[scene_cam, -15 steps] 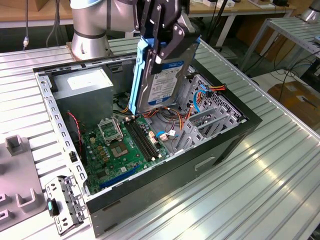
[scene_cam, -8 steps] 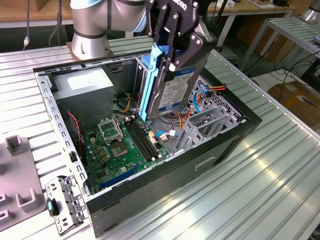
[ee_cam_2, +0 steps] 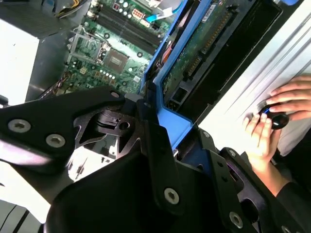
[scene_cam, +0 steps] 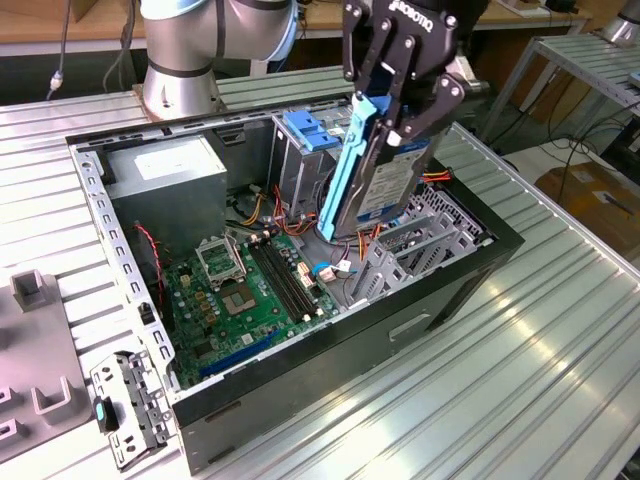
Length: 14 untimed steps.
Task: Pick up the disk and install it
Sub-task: 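Insert the disk into the insertion slot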
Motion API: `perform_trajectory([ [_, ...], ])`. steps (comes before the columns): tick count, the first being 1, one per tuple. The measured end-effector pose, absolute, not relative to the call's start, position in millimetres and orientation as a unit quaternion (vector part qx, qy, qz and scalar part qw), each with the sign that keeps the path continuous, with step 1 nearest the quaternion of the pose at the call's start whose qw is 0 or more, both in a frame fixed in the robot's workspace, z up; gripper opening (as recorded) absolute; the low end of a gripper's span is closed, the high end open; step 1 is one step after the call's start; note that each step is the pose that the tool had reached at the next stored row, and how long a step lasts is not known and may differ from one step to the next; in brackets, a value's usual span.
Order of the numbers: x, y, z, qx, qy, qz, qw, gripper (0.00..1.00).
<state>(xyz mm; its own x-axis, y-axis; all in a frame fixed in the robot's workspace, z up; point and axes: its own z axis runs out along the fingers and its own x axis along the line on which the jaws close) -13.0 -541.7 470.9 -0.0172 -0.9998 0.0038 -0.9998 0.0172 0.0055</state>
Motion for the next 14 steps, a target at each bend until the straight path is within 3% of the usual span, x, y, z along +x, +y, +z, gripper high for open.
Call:
perform_trajectory([
  [14,40,-570,464,0.701,-0.713,0.002,0.005,0.37],
])
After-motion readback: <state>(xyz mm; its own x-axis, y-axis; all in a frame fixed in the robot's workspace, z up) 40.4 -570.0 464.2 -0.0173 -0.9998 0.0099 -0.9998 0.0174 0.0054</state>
